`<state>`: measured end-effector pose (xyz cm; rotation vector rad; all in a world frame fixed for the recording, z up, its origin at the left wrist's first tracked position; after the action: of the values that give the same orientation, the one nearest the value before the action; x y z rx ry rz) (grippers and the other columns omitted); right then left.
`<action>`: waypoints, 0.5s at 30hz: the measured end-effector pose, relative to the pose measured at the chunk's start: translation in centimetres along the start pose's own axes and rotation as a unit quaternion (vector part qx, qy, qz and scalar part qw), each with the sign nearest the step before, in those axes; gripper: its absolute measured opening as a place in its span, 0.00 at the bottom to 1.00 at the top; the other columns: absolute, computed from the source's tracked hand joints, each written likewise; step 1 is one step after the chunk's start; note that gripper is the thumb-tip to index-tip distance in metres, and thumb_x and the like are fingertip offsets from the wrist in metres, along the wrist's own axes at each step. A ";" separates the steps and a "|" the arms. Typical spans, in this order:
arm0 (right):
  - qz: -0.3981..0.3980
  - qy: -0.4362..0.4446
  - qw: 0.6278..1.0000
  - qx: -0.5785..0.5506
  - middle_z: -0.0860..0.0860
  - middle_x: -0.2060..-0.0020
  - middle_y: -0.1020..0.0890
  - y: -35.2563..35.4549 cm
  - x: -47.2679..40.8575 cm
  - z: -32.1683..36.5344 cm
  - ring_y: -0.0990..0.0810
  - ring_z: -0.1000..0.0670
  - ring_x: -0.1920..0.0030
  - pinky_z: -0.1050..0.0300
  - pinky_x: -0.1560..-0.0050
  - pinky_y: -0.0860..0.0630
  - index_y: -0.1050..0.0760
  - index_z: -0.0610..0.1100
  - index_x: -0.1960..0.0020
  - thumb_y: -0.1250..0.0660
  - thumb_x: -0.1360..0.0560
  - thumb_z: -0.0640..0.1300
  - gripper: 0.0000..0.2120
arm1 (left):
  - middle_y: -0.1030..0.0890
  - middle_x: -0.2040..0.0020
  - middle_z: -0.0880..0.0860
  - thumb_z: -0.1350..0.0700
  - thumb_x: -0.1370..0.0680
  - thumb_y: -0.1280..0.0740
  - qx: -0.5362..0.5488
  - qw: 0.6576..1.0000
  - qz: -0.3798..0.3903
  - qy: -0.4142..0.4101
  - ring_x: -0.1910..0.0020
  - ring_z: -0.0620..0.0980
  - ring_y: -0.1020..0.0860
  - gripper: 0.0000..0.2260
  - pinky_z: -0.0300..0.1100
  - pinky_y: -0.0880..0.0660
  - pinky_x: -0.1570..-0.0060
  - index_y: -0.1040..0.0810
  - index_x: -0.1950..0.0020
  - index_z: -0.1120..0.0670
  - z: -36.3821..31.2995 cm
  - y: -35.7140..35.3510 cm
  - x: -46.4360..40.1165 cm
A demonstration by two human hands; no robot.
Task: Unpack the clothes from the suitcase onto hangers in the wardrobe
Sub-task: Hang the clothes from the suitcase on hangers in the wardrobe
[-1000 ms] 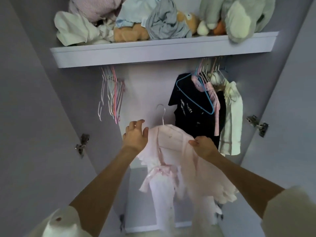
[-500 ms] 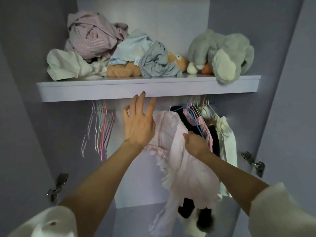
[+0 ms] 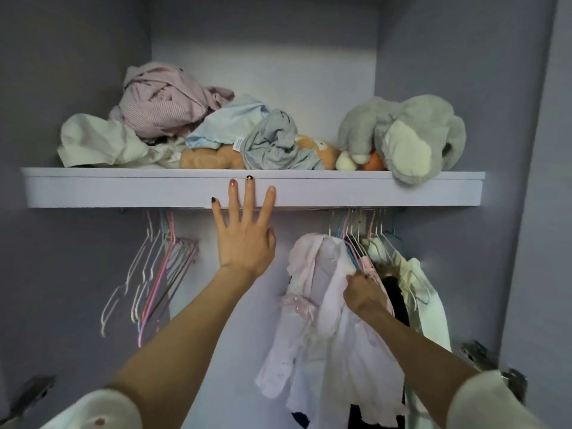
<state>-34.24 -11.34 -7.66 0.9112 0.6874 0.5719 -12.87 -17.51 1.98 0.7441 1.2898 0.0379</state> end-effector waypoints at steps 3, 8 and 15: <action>0.004 -0.051 0.998 -0.029 0.43 0.33 0.29 0.2 0.0 -1.7 0.29 0.44 0.34 0.50 0.37 0.32 0.35 0.37 0.33 0.50 0.19 0.45 0.19 | 0.52 0.23 0.59 0.48 0.24 0.38 0.001 1.000 0.010 0.001 0.25 0.64 0.53 0.35 0.67 0.51 0.32 0.57 0.24 0.49 -0.2 0.0 0.2; -0.014 -0.038 0.999 0.002 0.42 0.38 0.24 0.5 2.0 -1.7 0.26 0.42 0.37 0.50 0.41 0.29 0.33 0.39 0.36 0.51 0.18 0.47 0.18 | 0.62 0.24 0.58 0.48 0.21 0.45 0.011 0.998 0.063 -0.007 0.26 0.63 0.62 0.33 0.64 0.56 0.30 0.63 0.24 0.48 -0.3 1.2 0.4; -0.023 -0.012 1.000 -0.015 0.44 0.38 0.24 3.2 1.8 1.5 0.27 0.46 0.36 0.53 0.41 0.29 0.31 0.38 0.37 0.50 0.19 0.43 0.16 | 0.64 0.24 0.57 0.48 0.20 0.46 0.020 0.993 0.115 -0.009 0.26 0.62 0.64 0.32 0.64 0.56 0.30 0.64 0.24 0.48 -0.2 2.4 0.1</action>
<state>-32.42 -9.24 -4.75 0.8710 0.6746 0.5274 -12.09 -15.54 3.15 0.9224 1.1858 0.1927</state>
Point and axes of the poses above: each hand's wrist, its own x-axis away from the middle knuckle, its own y-axis out of the back of the hand, z = x × y, the point moved 3 cm from there along -x, towards the middle knuckle
